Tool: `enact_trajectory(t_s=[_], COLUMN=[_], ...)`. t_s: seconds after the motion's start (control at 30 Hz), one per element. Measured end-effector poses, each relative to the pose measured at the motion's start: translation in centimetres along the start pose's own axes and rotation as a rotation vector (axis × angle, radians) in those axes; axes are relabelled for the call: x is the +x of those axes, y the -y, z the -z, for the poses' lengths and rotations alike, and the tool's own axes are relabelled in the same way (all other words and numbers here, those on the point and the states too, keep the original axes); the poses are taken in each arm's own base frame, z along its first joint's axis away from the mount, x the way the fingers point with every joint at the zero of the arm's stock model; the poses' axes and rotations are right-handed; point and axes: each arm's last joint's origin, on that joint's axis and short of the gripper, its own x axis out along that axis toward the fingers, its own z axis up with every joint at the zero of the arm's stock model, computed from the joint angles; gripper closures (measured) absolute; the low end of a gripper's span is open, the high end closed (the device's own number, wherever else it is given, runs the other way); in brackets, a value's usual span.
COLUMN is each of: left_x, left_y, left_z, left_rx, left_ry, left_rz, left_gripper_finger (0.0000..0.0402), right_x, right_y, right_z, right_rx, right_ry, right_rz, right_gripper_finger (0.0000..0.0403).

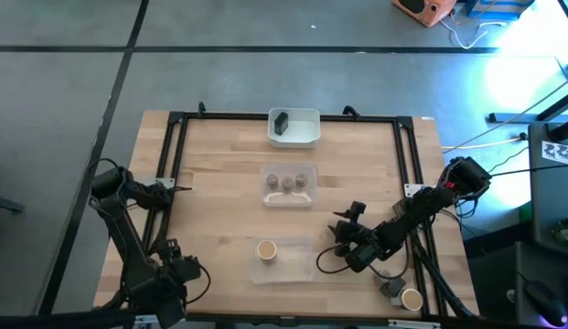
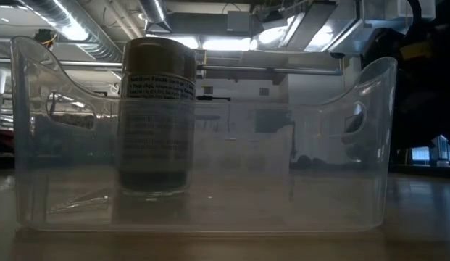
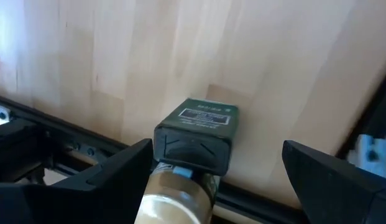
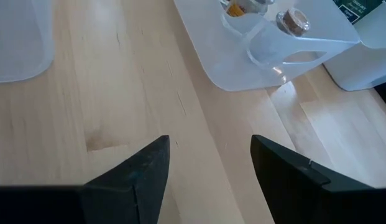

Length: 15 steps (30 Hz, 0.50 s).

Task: Sort spices by type
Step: Put the left black seasoning can into the white bin

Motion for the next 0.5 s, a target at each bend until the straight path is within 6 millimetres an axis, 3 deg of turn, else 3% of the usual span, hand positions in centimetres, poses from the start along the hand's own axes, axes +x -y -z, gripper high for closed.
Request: enact_trajectory(t_s=[0.2,0.5], left_x=[1.8,2.6], left_y=[-0.2,-0.4], left_z=[0.5,0.7], left_rx=[0.007,0.030], left_ry=[-0.025,-0.041], left_rz=[-0.040,-0.062], left_gripper_finger=[0.0062,0.0062], right_x=[0.0,0.0], right_y=[-0.1,-0.1], right_z=[-0.1,-0.2], right_rx=[-0.006,-0.002], right_ry=[0.010,0.013], right_rz=[-0.009,-0.011], right_gripper_finger=[0.0178,0.0178])
